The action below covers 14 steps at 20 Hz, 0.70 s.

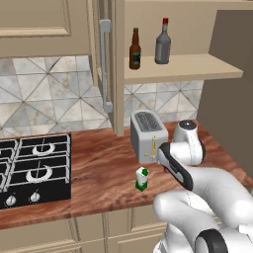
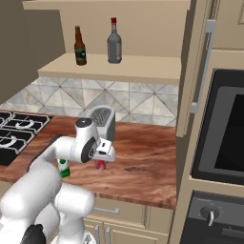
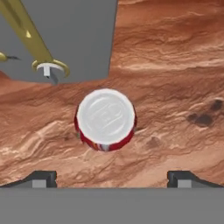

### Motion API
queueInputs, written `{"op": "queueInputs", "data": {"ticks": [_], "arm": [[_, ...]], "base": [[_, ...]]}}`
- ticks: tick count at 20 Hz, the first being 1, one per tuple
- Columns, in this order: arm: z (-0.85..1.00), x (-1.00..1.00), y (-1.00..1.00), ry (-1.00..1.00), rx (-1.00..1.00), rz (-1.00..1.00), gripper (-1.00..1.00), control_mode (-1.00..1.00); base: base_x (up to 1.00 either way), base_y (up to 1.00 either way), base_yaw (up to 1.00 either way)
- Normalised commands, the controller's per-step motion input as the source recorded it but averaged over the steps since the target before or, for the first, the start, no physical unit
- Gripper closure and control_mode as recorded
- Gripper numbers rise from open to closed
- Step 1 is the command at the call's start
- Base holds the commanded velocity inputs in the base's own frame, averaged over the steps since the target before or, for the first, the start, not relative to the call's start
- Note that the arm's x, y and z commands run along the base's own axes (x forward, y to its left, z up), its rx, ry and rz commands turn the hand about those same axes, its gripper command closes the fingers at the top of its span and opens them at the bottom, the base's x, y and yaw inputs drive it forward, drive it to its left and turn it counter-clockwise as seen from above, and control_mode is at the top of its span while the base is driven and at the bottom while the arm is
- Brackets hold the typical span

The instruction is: Sort all alcoholic drinks to one cabinet, and non-alcoholic drinks to the other.

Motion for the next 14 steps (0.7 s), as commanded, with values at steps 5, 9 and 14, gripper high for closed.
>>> {"op": "queueInputs", "data": {"ticks": [5,9,14], "arm": [[-0.24,0.25,0.0,0.0,0.0,0.03,-1.0,-1.0],[-0.24,0.24,0.0,0.0,0.0,0.03,-1.0,-1.0],[-0.22,0.21,0.0,0.0,0.0,0.03,-1.0,-1.0]], "base": [[0.0,0.0,0.0],[0.0,0.0,0.0],[0.0,0.0,0.0]]}}
